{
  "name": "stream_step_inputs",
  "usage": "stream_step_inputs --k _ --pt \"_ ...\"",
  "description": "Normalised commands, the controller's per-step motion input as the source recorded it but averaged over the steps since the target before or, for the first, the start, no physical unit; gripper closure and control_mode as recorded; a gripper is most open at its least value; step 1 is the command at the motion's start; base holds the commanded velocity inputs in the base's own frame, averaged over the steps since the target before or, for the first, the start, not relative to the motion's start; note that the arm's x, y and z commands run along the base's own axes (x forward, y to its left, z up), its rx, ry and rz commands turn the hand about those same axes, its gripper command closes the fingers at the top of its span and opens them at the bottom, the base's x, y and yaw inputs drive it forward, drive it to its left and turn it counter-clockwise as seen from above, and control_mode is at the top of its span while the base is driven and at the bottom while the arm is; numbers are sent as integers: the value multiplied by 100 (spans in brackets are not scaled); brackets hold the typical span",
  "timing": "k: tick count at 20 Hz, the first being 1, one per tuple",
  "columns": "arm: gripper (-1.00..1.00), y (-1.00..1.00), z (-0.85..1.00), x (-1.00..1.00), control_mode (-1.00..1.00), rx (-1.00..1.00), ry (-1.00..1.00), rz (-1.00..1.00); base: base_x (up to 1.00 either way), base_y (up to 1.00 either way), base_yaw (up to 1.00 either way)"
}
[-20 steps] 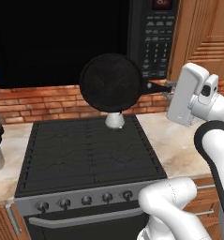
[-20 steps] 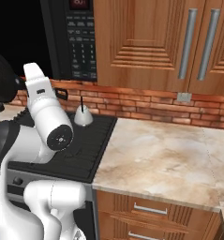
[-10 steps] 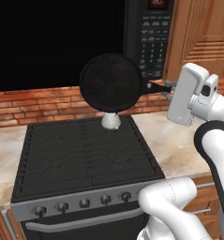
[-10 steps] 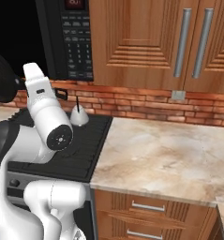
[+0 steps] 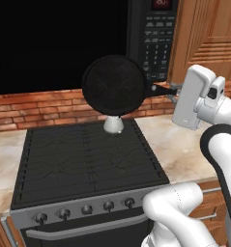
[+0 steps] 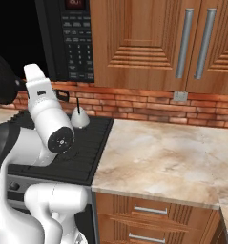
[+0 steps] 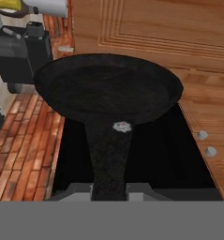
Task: Pick the pan from the cabinet and place it on the stove. Then turn on the stove burner for the pan.
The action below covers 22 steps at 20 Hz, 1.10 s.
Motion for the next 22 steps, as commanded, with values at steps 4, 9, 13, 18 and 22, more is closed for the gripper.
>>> stream_step_inputs --k 4,9,13,18,22 --pt "100 0 -2 0 -100 0 0 0 0 0 0" --pt "100 9 -34 -21 -100 -1 0 0 0 0 0" --pt "100 41 -56 -20 -100 -6 0 2 0 0 0" --pt "100 56 -65 -13 -100 -9 3 0 0 0 0" --pt "100 51 -53 0 -100 -4 12 0 0 0 0"
